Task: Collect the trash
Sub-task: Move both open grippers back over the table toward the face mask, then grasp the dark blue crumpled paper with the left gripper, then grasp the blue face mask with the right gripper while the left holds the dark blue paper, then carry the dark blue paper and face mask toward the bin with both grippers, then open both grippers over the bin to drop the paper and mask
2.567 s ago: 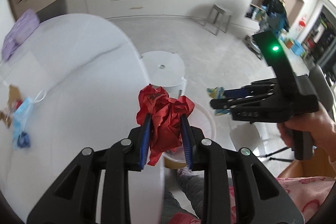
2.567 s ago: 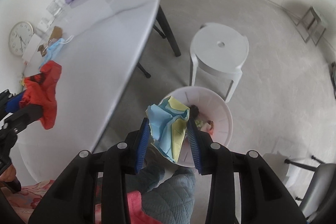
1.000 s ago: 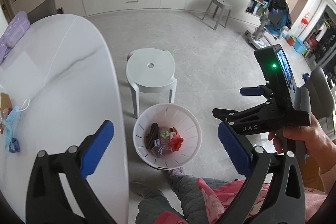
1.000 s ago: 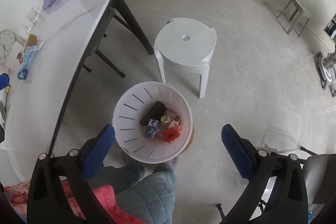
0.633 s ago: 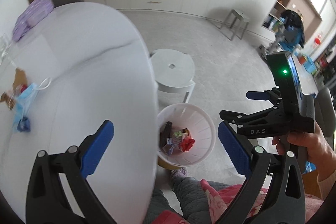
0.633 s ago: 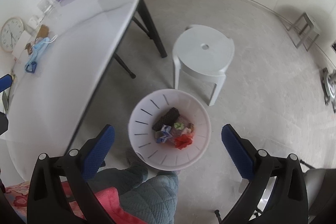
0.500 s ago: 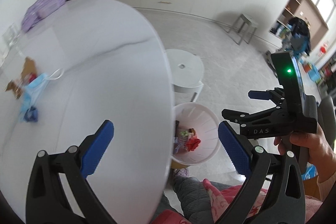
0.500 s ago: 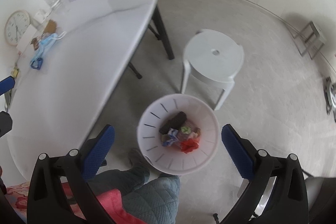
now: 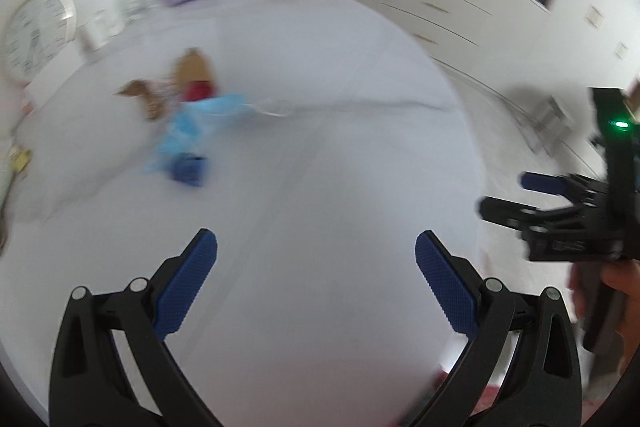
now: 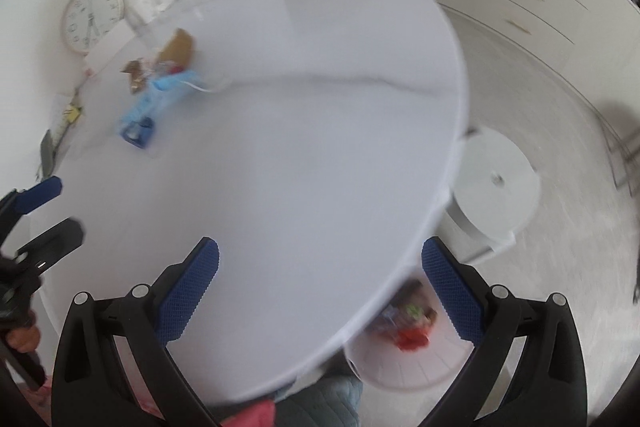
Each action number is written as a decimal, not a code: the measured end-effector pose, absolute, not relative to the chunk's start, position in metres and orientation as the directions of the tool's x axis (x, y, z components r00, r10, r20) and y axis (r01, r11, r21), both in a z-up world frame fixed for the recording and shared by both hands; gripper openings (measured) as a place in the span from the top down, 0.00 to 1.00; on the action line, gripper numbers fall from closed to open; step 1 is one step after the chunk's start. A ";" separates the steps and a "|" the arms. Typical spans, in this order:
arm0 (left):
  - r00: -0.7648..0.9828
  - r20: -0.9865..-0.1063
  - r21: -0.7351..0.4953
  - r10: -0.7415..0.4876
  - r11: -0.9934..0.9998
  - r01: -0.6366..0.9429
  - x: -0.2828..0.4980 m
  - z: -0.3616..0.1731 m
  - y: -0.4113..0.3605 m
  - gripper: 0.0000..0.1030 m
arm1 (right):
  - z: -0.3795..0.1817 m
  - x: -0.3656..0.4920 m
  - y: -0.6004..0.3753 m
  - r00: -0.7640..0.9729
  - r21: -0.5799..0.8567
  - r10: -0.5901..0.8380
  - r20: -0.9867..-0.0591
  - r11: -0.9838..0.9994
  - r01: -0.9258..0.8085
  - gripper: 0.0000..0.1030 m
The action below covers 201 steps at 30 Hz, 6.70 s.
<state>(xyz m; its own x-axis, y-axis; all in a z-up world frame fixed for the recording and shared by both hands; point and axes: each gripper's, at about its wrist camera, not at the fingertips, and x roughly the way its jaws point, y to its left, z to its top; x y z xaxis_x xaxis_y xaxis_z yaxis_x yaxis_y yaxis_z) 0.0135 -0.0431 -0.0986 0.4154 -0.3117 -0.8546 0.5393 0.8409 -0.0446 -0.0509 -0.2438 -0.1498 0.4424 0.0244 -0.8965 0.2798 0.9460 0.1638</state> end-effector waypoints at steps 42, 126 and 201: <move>0.393 -0.882 -0.027 -0.262 0.858 0.512 0.150 -0.196 0.000 0.65 | -0.176 0.179 -0.161 0.291 0.203 0.305 -0.907 0.921 -0.332 0.02; 0.234 -0.853 -0.132 -0.466 0.627 0.768 0.012 -0.118 -0.132 0.64 | -0.168 -0.122 -0.251 0.344 0.239 0.172 -0.923 0.957 0.162 0.89; 0.095 -0.900 -0.089 -0.425 0.393 0.915 -0.147 -0.103 -0.242 0.08 | -0.229 -0.239 -0.366 0.317 0.213 0.050 -0.947 0.837 0.504 0.12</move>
<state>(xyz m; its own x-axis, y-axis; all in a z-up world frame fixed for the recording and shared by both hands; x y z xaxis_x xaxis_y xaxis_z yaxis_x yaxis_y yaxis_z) -0.1471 -0.2423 -0.1033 0.0947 -0.4246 -0.9004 0.9150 0.3934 -0.0893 -0.2395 -0.3656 -0.2288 0.3174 0.0495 -0.9470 0.5038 0.8372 0.2126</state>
